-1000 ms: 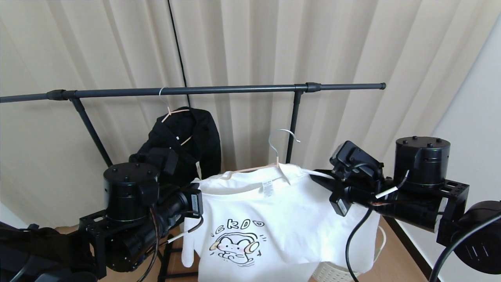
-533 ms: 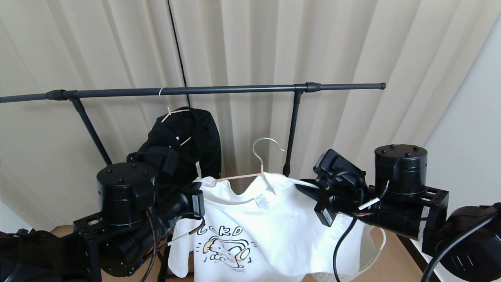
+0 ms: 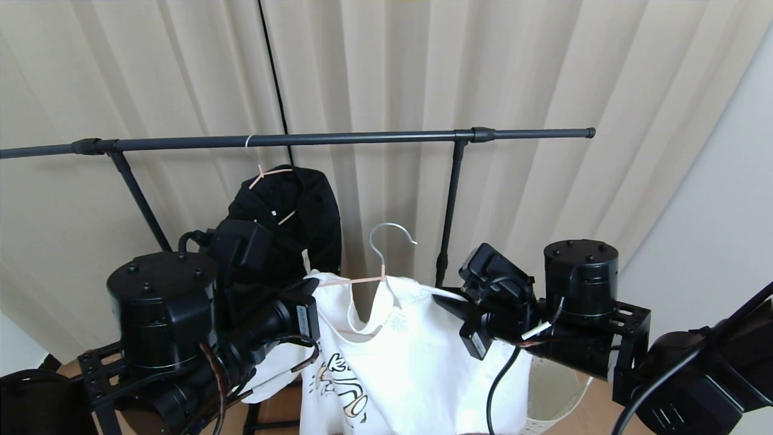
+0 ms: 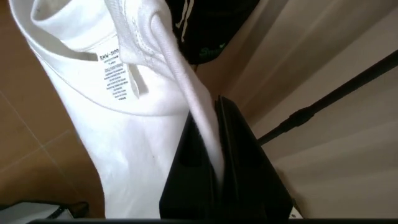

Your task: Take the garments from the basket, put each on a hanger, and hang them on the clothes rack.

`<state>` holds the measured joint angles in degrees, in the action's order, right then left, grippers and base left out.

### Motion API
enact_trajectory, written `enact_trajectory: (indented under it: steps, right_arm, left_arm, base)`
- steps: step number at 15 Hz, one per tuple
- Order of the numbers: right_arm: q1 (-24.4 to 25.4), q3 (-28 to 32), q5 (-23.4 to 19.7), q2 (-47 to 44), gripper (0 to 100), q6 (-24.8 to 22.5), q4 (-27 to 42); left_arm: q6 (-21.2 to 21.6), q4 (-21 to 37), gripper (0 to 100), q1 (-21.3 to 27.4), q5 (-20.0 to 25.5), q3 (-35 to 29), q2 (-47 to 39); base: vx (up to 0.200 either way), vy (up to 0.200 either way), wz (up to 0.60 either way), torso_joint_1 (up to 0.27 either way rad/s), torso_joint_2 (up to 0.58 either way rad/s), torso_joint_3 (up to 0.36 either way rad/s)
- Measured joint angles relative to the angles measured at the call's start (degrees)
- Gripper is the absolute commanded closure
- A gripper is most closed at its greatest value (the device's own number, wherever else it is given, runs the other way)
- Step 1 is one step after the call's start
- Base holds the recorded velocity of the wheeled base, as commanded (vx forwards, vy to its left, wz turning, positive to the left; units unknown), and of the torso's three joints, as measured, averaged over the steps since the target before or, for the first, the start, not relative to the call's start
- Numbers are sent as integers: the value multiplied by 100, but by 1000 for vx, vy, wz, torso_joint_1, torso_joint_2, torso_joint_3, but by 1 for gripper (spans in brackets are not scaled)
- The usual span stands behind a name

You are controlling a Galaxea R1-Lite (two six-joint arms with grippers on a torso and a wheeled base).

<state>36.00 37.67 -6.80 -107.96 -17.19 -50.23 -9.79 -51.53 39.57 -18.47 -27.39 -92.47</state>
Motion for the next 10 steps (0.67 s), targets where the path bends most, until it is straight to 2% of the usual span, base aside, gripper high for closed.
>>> enact_trajectory:
  steps: [5, 8, 10]
  right_arm:
    - [149, 54, 13, -266, 100, 299, -271]
    - [243, 78, 23, -433, 100, 422, -451]
    - [328, 91, 23, -522, 100, 549, -599]
  left_arm:
    - [-6, -12, 100, 356, 62, 96, 324]
    - [-33, -20, 100, 613, 405, 177, 589]
    - [-50, -22, 100, 714, 444, 218, 696]
  base:
    - [0, 0, 0, 0, 0, 0]
    - [0, 0, 0, 0, 0, 0]
    - [0, 0, 0, 0, 0, 0]
